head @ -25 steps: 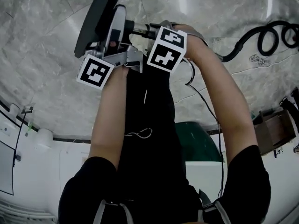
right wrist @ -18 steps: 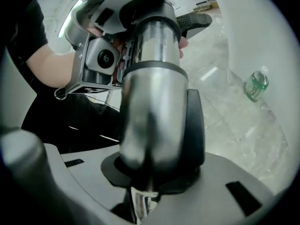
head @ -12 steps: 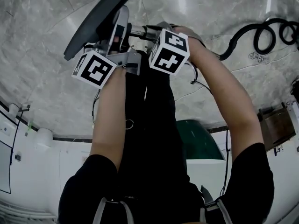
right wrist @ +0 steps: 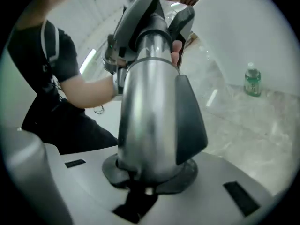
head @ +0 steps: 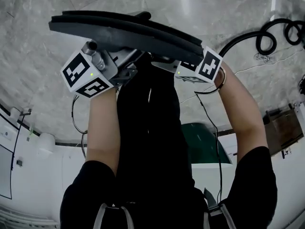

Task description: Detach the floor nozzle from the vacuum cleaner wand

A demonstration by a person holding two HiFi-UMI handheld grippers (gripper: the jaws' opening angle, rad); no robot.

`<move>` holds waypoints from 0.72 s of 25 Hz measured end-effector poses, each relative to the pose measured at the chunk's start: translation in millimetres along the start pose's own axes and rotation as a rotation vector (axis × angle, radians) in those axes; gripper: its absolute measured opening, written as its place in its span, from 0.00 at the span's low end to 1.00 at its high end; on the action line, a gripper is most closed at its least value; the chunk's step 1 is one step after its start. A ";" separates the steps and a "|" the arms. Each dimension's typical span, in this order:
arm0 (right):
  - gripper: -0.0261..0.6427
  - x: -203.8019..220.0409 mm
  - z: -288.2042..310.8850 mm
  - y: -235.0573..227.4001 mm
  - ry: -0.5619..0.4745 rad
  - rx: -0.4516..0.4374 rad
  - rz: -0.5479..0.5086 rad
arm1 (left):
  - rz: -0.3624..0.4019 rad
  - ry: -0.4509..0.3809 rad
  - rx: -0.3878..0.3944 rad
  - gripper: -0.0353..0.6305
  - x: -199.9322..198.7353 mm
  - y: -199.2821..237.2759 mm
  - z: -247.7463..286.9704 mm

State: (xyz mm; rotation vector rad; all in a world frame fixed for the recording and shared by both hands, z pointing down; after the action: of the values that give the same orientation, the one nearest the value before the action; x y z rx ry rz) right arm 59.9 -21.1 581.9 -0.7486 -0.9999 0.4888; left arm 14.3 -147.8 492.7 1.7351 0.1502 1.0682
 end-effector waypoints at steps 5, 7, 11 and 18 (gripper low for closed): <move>0.15 -4.8 -6.5 -22.1 -0.040 0.375 -0.089 | -0.027 -0.019 -0.173 0.29 0.4 15.5 8.5; 0.15 -1.7 -7.2 -40.2 -0.011 0.665 -0.166 | -0.070 -0.078 -0.343 0.27 0.0 33.7 6.3; 0.14 -4.3 4.3 -49.3 -0.029 0.841 -0.231 | -0.057 -0.141 -0.448 0.25 -5.8 41.1 -6.9; 0.14 16.9 28.4 11.0 0.053 0.066 -0.025 | -0.103 -0.166 -0.251 0.25 1.9 16.5 -44.3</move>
State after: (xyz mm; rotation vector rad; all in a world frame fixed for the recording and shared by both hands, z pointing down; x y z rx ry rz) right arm 42.4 7.1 592.7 -0.6862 -0.9382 0.4753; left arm -22.2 -123.2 509.7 1.5632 0.0008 0.8266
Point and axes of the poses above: the fingertips, and each gripper's own axes: z forward along the fingers, y to its left, x out of its underside, the point moved 3 cm from there along -z, backward along the fingers, and after that the axes turned 15 degrees about -y, right-handed, at the moved point
